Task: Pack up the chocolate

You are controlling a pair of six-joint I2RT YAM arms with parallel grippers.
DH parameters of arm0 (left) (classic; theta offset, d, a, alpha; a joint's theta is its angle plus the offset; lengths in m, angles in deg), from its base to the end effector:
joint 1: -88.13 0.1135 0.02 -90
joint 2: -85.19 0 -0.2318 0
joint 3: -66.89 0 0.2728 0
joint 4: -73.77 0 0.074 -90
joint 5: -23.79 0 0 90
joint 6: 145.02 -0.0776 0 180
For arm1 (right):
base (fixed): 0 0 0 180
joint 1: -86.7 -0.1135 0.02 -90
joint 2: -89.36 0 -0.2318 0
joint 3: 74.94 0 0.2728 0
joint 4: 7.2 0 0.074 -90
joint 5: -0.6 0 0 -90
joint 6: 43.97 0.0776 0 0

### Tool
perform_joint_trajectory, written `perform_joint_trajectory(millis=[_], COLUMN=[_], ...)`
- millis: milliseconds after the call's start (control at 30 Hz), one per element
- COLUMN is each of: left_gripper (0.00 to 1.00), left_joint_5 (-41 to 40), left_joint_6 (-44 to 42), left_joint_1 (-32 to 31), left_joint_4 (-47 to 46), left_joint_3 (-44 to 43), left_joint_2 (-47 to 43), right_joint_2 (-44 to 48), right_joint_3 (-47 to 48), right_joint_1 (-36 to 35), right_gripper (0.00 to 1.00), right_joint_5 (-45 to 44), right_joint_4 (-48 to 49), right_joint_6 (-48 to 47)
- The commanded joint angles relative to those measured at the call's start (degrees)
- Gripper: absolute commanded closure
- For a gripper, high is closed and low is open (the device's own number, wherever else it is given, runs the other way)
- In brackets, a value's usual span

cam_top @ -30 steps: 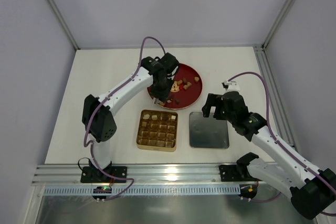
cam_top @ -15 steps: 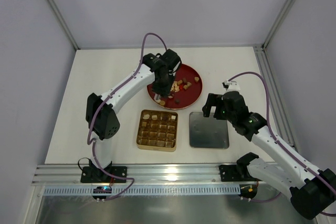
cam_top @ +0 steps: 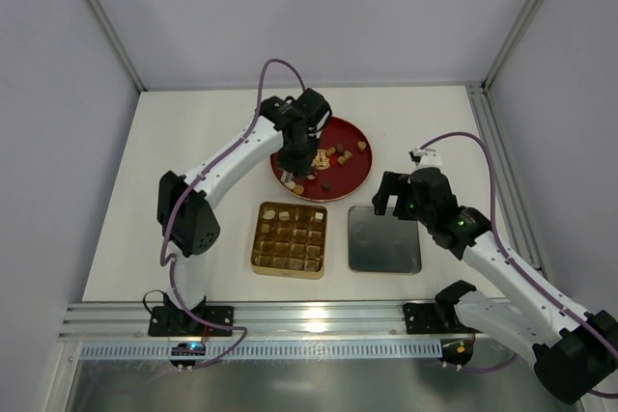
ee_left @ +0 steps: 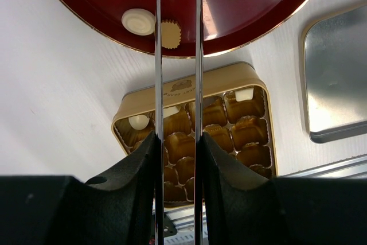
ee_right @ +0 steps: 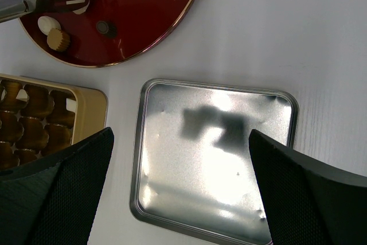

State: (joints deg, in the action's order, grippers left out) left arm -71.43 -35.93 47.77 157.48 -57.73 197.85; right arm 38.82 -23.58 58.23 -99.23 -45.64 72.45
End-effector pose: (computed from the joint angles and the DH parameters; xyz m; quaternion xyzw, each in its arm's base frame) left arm 0.3273 -0.2689 0.2403 0.1749 0.9707 -0.0395 0.1599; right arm 0.2389 0.1145 0.2045 0.0218 0.8946 0.1344 0.4257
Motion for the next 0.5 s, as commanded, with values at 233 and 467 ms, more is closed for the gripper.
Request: perform_joint_trajectory(millis=[233, 467], left_gripper=[0.69, 0.69], left_joint_5=[-1.0, -0.9], left_joint_6=[-0.6, -0.5], left_joint_1=[0.4, 0.3], left_joint_4=[1.7, 2.1], left_joint_3=[-3.4, -4.2], left_joint_2=[-2.5, -2.6], right_joint_2=[-0.4, -0.8], right_joint_3=[0.5, 0.6], right_joint_1=[0.3, 0.3], right_gripper=[0.0, 0.0], right_joint_5=[0.1, 0.2], right_joint_4=[2.0, 2.2], right_joint_6=[-0.6, -0.4])
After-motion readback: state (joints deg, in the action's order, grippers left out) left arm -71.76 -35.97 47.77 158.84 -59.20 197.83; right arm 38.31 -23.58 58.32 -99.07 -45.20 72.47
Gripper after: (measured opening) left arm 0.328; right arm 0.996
